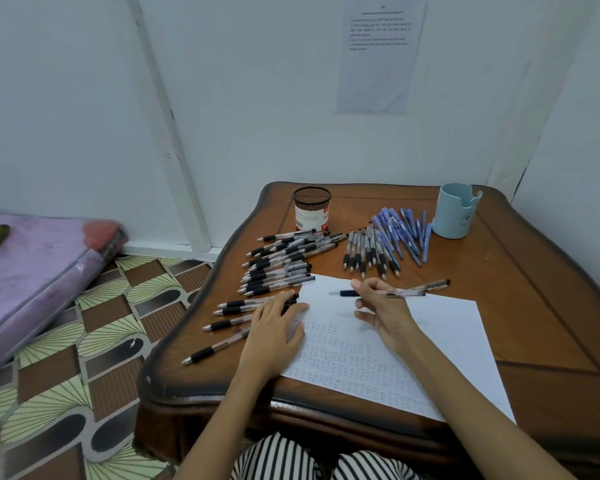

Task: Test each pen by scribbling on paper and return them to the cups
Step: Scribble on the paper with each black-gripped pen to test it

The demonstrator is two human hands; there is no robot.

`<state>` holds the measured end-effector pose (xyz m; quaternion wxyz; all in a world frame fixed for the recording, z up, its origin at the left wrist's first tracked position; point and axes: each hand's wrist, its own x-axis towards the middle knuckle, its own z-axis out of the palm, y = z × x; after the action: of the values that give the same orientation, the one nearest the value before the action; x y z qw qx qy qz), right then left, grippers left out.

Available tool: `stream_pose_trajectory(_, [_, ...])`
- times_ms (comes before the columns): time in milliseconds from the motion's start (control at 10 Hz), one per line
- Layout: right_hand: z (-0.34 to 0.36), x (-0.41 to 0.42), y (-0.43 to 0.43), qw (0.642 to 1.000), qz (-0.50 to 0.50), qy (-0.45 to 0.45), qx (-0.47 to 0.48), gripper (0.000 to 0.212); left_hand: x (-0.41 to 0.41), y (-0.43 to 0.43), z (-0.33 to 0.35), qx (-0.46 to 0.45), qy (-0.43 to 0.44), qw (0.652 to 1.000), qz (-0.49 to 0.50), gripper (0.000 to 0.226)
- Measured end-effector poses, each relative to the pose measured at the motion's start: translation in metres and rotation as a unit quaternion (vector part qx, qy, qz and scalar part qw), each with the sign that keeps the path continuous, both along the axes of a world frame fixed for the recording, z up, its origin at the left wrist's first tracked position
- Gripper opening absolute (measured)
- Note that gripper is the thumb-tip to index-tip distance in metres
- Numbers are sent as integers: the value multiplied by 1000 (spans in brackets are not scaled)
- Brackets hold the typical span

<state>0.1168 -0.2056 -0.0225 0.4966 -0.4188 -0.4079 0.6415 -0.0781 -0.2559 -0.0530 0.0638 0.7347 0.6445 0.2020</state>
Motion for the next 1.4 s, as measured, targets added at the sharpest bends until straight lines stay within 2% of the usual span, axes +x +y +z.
stream_pose_trajectory(100, [-7,-8,0,996,32,-71,35,19,1,-1,0,4,2,1000,0,39])
stream_pose_trajectory(200, [-14,-11,-3,973,152,-147,90,18,0,-1,0,13,1,1000,-2,40])
stream_pose_trajectory(300, [-13,-10,-3,965,202,-137,98,24,1,-1,0,12,6,1000,-1,40])
stream_pose_trajectory(400, [-14,-16,-1,964,132,-188,132,33,0,-1,0,13,0,1000,1,39])
stream_pose_trajectory(500, [-21,-21,2,941,53,-273,193,46,1,-1,0,14,-1,1000,2,39])
stream_pose_trajectory(600, [-26,-22,5,936,32,-275,216,45,0,0,0,11,-1,1000,3,39])
stream_pose_trajectory(900, [-30,-24,8,916,30,-321,239,43,0,-1,-1,11,-3,1000,-1,39])
stream_pose_trajectory(1400, [-32,-23,10,921,4,-308,239,43,0,0,-1,14,1,1000,2,39])
